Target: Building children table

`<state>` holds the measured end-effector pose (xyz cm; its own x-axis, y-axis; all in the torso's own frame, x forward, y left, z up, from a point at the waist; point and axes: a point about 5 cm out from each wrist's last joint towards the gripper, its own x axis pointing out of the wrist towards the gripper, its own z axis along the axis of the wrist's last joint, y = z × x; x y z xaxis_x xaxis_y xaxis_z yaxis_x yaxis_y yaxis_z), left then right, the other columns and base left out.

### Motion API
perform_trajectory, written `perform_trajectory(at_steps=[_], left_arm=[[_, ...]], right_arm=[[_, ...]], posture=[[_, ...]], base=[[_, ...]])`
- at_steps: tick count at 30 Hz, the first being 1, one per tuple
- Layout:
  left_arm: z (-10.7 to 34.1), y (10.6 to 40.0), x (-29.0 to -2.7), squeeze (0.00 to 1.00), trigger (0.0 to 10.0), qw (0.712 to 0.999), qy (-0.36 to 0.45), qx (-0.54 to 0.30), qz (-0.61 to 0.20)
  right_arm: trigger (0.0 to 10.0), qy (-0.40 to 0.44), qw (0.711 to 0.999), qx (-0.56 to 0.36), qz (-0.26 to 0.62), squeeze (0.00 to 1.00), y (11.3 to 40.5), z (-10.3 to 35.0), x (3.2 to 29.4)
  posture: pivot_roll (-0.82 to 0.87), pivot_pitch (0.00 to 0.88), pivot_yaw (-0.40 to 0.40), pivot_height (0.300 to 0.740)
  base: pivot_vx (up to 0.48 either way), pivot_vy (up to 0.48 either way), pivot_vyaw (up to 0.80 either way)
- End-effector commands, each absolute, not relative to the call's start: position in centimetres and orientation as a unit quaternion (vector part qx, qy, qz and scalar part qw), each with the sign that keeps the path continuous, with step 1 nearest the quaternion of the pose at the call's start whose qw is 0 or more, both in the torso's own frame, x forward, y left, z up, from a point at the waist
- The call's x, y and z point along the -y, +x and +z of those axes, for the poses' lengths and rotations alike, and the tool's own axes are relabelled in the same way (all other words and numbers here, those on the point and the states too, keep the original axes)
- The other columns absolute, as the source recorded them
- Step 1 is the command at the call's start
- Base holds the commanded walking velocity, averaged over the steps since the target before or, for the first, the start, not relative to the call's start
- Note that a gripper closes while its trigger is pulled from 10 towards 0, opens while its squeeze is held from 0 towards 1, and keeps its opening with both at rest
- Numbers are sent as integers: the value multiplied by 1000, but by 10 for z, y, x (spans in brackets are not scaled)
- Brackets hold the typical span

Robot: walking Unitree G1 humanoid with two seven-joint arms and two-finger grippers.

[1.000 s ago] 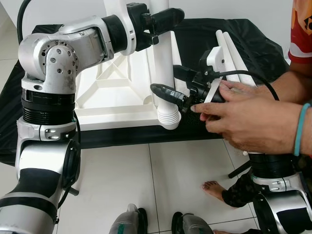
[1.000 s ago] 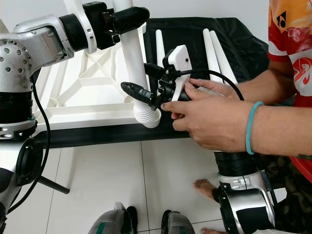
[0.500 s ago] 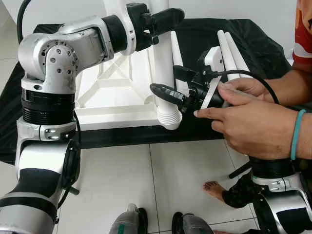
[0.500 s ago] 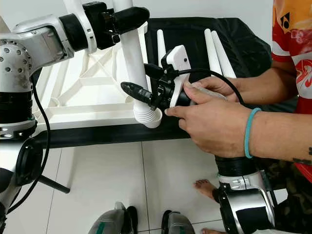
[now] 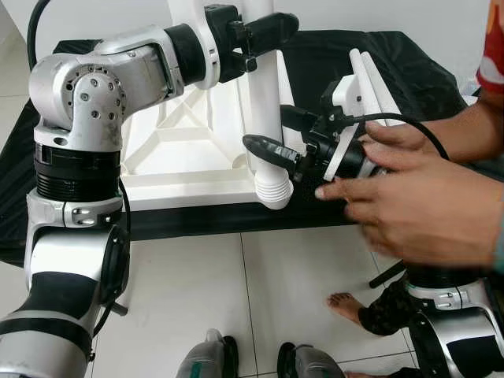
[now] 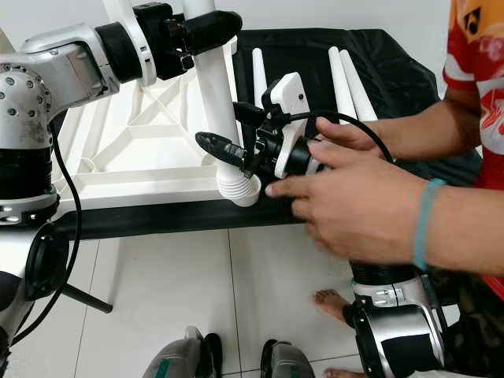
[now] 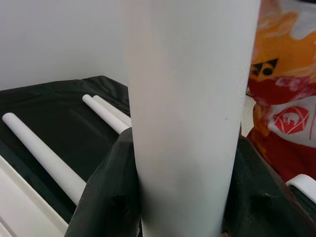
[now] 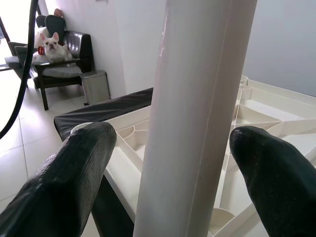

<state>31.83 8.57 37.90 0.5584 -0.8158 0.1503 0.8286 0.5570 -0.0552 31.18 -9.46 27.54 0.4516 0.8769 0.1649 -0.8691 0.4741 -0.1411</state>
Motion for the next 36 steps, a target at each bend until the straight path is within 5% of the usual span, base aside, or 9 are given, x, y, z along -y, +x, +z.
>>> perform_trajectory(at_steps=[1,36], left_arm=[[386,308,-81,0,10000,850,-45,68,-520],[375,300,-70,0,10000,836,-38,53,-545]], right_arm=[[10000,-15,853,107,511,0,311,273,95],[10000,-11,851,105,514,0,312,272,92]], posture=[[-29,113,8,740],[-32,86,12,740]], base=[[0,0,0],[0,0,0]])
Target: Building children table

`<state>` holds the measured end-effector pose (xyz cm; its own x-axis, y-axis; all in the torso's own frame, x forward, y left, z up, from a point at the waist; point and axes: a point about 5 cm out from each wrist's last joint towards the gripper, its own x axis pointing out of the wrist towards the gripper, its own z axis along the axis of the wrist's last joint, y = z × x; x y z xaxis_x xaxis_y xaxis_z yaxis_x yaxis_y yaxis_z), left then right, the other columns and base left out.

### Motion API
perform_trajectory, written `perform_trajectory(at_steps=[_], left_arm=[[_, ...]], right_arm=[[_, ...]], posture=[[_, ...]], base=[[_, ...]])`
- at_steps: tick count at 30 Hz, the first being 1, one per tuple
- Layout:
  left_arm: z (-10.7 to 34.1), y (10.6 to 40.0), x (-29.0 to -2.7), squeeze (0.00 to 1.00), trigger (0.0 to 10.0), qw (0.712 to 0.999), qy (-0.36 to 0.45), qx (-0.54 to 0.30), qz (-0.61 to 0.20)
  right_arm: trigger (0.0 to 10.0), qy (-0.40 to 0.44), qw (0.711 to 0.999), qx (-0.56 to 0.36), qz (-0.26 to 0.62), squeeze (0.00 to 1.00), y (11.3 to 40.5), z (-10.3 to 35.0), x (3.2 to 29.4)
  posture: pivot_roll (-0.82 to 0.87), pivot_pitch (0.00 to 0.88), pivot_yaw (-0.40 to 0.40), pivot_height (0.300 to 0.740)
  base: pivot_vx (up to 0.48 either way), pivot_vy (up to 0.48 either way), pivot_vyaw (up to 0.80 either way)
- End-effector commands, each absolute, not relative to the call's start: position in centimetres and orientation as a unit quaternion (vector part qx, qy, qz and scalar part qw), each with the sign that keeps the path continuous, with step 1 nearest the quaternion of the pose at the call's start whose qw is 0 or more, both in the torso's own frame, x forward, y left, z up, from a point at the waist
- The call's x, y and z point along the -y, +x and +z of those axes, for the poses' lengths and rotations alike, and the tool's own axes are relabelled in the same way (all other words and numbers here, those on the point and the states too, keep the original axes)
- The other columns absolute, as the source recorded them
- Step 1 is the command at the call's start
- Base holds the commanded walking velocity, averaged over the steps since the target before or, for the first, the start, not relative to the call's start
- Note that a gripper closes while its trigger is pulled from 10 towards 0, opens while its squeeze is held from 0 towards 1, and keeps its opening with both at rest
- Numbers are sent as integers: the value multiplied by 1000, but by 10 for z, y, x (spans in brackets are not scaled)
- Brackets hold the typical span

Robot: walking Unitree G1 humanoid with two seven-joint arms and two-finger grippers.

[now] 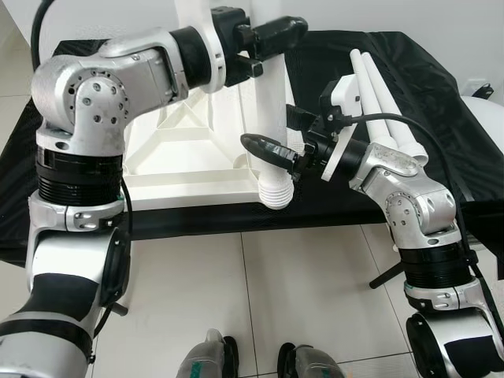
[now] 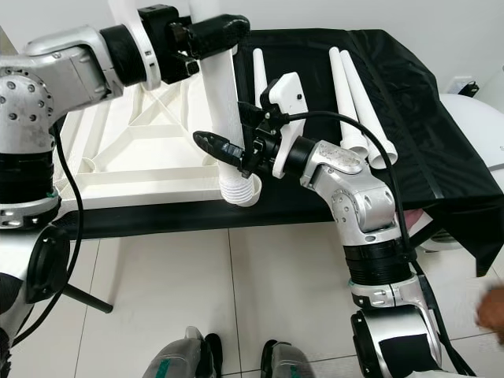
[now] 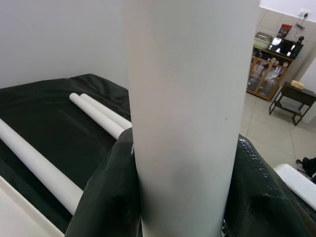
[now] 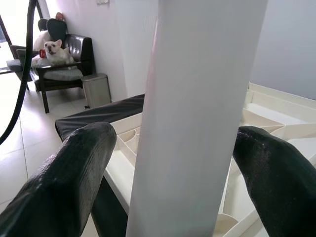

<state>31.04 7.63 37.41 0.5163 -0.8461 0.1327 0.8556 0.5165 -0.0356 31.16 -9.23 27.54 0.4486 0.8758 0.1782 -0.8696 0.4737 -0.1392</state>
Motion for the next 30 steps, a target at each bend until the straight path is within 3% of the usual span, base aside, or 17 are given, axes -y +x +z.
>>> perform_trajectory(at_steps=[1,30], left_arm=[[373,300,-69,0,10000,835,-36,52,-546],[376,292,-68,0,10000,831,-29,56,-553]], right_arm=[[10000,-11,851,105,514,0,312,273,92],[10000,-2,848,95,521,0,311,274,93]], posture=[[-32,86,12,740],[-27,114,6,740]], base=[[0,0,0],[0,0,0]])
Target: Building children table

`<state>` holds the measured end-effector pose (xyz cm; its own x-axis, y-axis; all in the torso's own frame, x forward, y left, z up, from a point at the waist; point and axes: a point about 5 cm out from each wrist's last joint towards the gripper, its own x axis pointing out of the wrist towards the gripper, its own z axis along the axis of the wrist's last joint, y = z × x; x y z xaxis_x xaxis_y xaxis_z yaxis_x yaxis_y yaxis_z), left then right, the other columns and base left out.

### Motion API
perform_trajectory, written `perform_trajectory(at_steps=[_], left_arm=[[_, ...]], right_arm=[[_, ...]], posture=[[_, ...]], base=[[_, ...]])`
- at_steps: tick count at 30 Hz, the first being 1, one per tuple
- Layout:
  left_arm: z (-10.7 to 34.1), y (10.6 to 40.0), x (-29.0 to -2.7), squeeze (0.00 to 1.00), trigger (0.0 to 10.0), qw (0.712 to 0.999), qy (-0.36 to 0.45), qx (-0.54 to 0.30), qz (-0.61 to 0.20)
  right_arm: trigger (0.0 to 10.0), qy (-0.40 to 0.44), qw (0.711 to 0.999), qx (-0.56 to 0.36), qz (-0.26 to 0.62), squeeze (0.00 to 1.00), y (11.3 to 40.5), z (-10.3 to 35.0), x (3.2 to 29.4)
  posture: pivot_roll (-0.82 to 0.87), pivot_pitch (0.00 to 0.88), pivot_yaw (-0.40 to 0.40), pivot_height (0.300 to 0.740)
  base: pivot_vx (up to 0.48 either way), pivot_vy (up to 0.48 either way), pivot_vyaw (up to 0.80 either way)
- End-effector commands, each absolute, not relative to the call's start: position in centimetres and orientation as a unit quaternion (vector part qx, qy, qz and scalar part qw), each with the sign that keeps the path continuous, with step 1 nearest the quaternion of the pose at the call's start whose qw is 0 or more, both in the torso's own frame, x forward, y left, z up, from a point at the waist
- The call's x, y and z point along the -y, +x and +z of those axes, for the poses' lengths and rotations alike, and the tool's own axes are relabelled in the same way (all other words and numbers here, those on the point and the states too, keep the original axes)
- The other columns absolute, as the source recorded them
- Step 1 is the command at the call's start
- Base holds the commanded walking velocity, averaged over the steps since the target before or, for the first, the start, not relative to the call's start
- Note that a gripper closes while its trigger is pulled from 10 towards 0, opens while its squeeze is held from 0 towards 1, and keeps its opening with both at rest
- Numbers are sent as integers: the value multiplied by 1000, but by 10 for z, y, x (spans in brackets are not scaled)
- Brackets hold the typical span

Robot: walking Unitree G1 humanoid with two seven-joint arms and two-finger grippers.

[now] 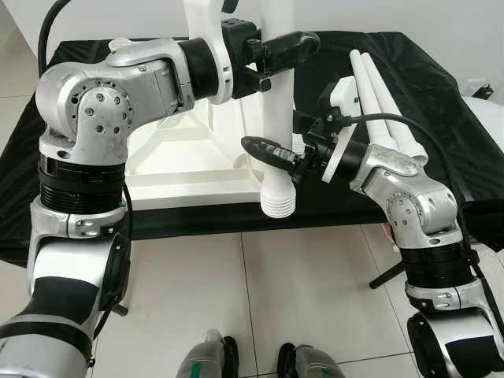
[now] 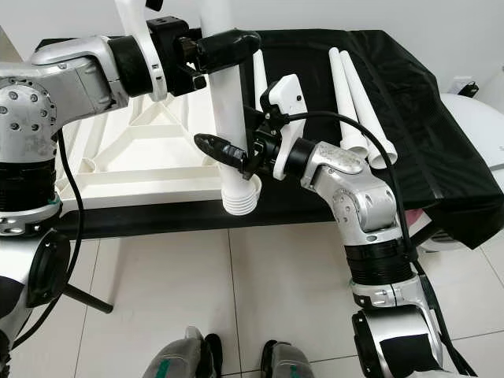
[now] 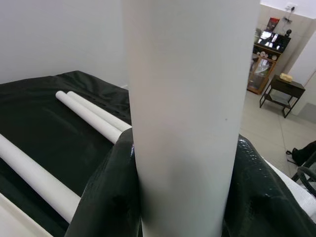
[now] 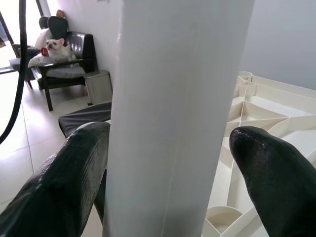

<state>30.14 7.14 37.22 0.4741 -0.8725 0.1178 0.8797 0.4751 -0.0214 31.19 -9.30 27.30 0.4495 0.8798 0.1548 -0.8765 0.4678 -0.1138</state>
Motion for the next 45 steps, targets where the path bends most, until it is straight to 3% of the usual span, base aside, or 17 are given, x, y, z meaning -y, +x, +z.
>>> perform_trajectory(at_steps=[1,13,14,15,16,17,18,19,23,24,45], left_arm=[[376,292,-68,0,10000,831,-30,56,-552],[375,291,-66,0,10000,830,-31,55,-554],[374,292,-65,0,10000,830,-31,54,-555],[374,292,-65,0,10000,830,-31,53,-555],[373,292,-65,0,10000,829,-31,52,-555],[372,293,-65,0,10000,829,-30,50,-556],[372,293,-65,0,10000,829,-30,50,-556],[372,294,-64,0,10000,829,-30,49,-556],[371,294,-64,0,10000,828,-30,48,-558],[371,295,-64,0,10000,827,-30,47,-559],[380,287,-66,0,10000,822,-15,63,-566]], right_arm=[[10000,-2,848,95,522,0,311,274,93],[10000,6,842,97,530,0,309,276,93],[8157,8,841,97,533,0,308,277,93],[8157,9,840,96,534,0,308,277,93],[3843,10,839,96,536,0,308,277,93],[784,11,837,96,538,0,307,277,93],[784,11,837,95,539,0,307,277,93],[0,14,834,96,543,0,306,278,93],[0,12,831,97,548,0,305,278,93],[10000,8,832,95,547,0,305,277,93],[10000,-16,834,53,549,0,305,258,94]], posture=[[-27,114,6,740],[-29,117,6,740],[-30,118,5,740],[-30,118,5,740],[-30,118,5,740],[-30,118,5,740],[-30,118,5,740],[-31,120,3,740],[-31,120,3,740],[-33,120,0,740],[-36,105,-3,740]], base=[[0,0,0],[0,0,0],[0,0,0],[0,0,0],[0,0,0],[0,0,0],[0,0,0],[0,0,0],[0,0,0],[0,0,0],[0,0,0]])
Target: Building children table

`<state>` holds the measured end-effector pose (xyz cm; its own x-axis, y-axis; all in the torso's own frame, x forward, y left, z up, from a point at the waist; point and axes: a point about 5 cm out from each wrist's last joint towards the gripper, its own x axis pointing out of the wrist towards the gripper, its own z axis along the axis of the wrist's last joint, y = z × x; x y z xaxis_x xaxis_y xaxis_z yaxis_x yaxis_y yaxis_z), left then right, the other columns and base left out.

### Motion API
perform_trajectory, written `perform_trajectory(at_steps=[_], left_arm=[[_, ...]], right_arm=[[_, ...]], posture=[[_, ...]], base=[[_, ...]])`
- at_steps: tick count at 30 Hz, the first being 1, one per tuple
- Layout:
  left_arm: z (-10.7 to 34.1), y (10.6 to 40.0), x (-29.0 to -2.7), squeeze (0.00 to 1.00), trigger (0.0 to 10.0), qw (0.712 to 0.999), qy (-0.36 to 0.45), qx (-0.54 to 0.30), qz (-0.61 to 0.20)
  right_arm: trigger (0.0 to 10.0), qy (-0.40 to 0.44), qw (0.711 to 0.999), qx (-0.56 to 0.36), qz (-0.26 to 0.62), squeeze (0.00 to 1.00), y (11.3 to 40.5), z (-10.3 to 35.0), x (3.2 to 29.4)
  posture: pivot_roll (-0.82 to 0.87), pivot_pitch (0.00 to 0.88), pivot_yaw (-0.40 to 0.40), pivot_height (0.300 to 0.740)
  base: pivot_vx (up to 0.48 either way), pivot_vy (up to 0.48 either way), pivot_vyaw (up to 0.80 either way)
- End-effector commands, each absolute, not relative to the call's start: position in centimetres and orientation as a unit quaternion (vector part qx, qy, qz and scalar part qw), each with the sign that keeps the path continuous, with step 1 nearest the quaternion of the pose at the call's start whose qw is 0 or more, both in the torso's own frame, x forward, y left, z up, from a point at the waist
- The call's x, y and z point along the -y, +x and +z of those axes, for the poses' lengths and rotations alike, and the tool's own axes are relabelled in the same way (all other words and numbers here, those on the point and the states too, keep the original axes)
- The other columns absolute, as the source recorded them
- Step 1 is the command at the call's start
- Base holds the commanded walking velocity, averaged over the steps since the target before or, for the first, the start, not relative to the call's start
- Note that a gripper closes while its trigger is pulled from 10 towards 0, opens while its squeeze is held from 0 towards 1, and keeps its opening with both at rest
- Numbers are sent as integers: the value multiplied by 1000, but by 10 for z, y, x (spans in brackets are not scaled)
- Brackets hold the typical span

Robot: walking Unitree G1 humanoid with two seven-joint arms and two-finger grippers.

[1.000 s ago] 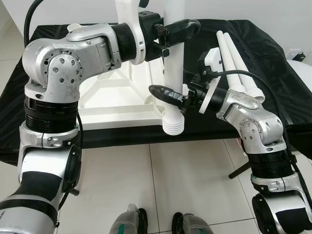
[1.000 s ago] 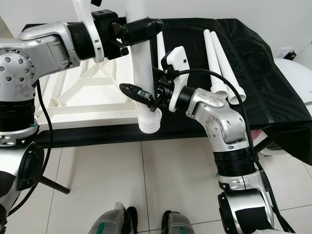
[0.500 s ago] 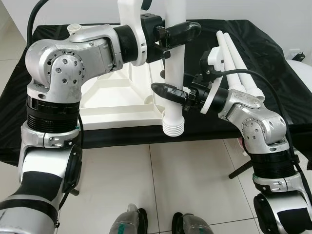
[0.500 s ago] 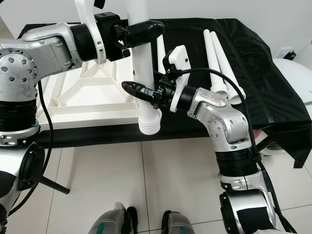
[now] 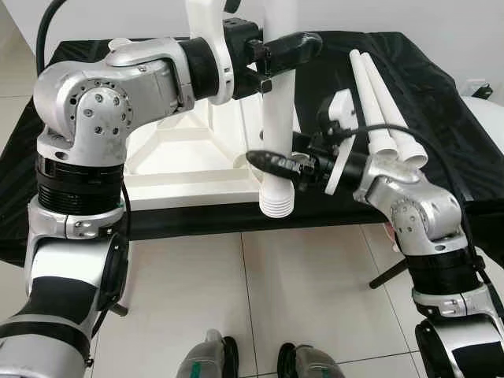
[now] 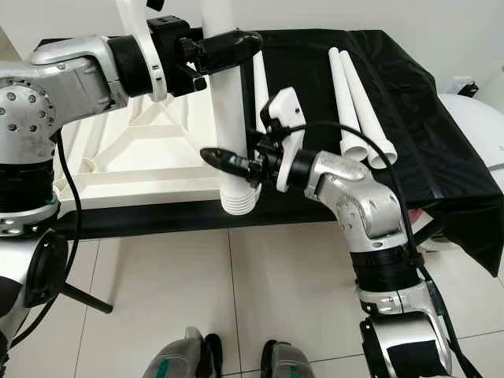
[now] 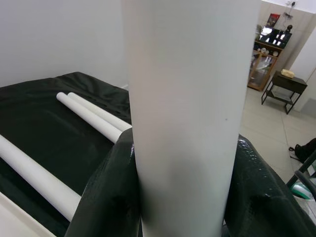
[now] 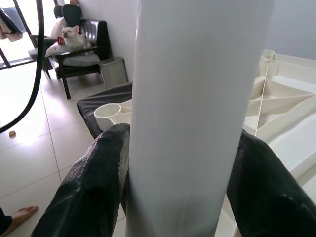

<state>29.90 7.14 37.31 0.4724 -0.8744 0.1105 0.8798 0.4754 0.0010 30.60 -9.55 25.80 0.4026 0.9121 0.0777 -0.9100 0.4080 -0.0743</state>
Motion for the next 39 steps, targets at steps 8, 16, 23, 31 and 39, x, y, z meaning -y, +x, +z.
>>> perform_trajectory(at_steps=[8,16,23,31,39], left_arm=[[378,289,-63,0,10000,819,-17,62,-570],[379,288,-62,0,10000,817,-20,63,-572],[380,287,-63,0,10000,816,-19,64,-574],[383,287,-62,0,10000,814,-17,69,-577],[386,286,-55,0,10000,805,-18,78,-588]], right_arm=[[10000,-16,832,51,552,0,304,257,94],[2902,-15,832,47,553,0,303,254,94],[0,-7,827,45,560,0,302,254,95],[0,-5,825,49,562,0,303,257,96],[8510,-14,826,46,561,0,305,256,94]], posture=[[-39,97,-2,740],[-38,97,-1,740],[-32,113,-2,740],[-29,119,-4,740],[-29,125,-4,740]], base=[[0,0,0],[0,0,0],[0,0,0],[0,0,0],[0,0,0]])
